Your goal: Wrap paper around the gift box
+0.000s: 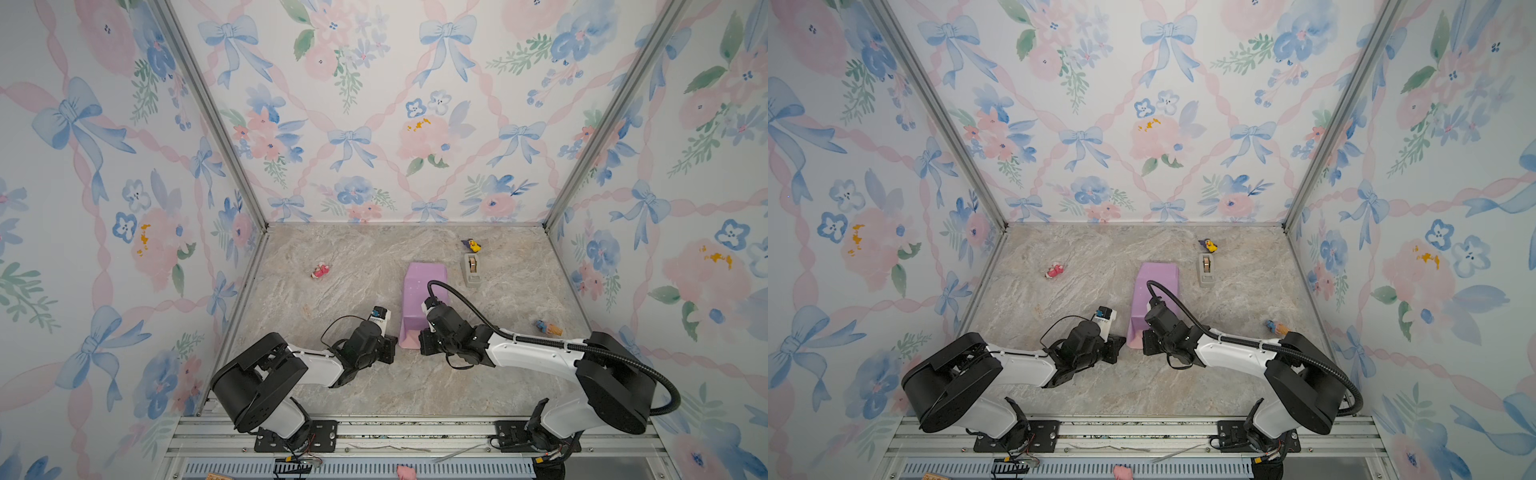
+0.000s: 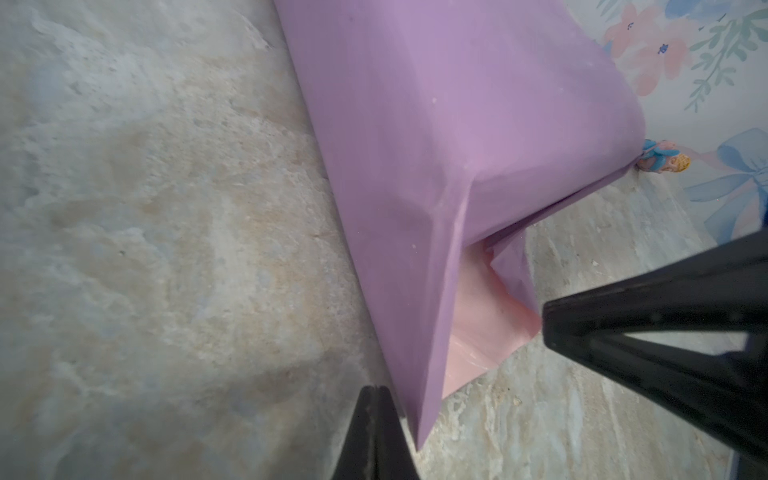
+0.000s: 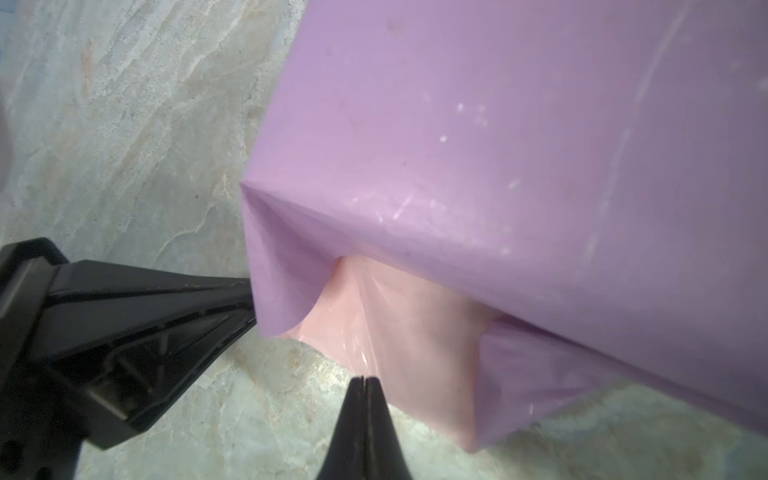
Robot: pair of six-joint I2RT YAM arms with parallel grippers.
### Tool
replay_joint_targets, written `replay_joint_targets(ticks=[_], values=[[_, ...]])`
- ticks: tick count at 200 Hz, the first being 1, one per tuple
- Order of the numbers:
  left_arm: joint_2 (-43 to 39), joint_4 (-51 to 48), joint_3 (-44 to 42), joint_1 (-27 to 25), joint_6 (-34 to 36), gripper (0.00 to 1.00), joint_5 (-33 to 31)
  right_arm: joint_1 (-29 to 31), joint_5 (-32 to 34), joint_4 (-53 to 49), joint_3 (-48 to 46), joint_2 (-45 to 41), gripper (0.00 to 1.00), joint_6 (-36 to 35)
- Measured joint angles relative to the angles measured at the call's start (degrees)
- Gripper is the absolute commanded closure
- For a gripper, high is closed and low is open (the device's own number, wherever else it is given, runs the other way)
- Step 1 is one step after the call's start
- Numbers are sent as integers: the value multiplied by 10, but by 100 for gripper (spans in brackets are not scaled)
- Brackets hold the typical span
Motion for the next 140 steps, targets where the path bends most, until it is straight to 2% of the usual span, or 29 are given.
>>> replay_joint_targets(ticks=[85,140], values=[[7,20,0,0,0,97,14,1,4,43,-18,55,100,15],[18,31,2,0,1,97,22,1,4,64,-22,61,100,17]])
